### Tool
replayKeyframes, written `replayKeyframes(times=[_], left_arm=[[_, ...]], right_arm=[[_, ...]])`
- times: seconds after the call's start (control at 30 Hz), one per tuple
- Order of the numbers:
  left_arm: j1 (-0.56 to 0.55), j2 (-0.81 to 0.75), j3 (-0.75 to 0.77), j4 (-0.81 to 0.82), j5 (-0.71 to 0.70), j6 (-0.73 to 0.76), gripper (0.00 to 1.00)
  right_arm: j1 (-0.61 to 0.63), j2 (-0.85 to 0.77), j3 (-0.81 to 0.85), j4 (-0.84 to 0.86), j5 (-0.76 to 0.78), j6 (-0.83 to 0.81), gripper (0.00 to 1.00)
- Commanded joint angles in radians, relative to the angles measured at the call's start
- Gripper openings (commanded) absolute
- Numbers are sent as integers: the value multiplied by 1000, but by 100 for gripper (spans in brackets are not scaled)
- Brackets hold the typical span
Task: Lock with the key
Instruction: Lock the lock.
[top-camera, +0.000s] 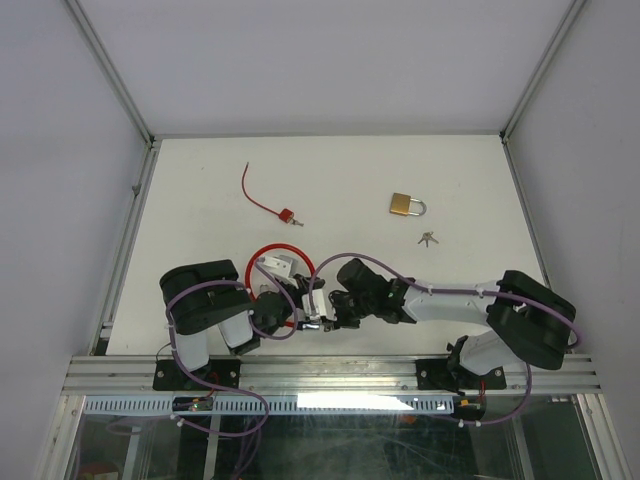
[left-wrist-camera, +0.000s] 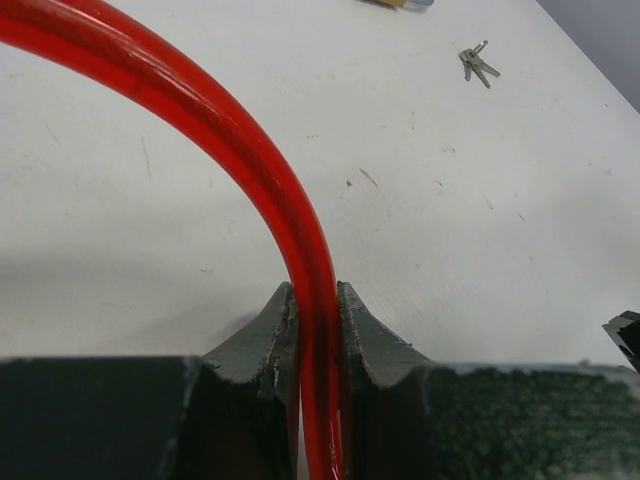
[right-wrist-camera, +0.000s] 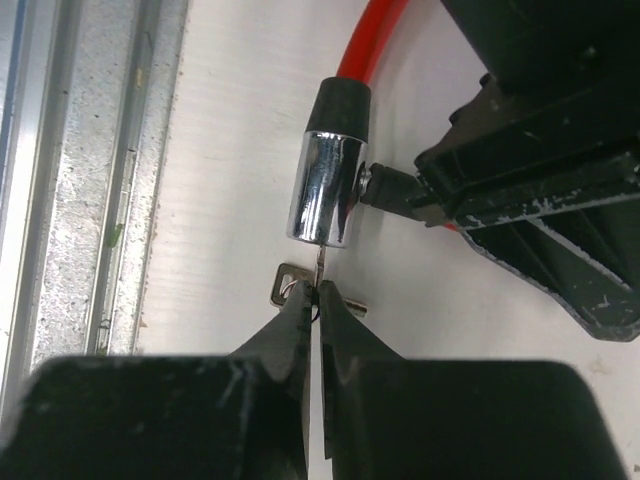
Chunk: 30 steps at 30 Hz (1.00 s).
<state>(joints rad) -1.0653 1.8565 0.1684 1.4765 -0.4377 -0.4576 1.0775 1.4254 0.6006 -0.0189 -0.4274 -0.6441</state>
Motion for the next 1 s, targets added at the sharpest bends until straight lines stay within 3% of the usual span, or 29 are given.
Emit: replayKeyframes(times=[0.0,0.4,0.77,0.97], left_arm=[[-12,-22,25,264,50,42,0],[71,-13,152,247,152,46,0],[97,-18,298,124,279,74,0],[111,10,319,122,323,83,0]], right_arm=[[-65,-52,48,78,32,10,0],[-220,-129,3,114,73,-58,0],[-265,-174,-66,217,222,-236,0],[-264,-174,-130,345,308,-422,0]])
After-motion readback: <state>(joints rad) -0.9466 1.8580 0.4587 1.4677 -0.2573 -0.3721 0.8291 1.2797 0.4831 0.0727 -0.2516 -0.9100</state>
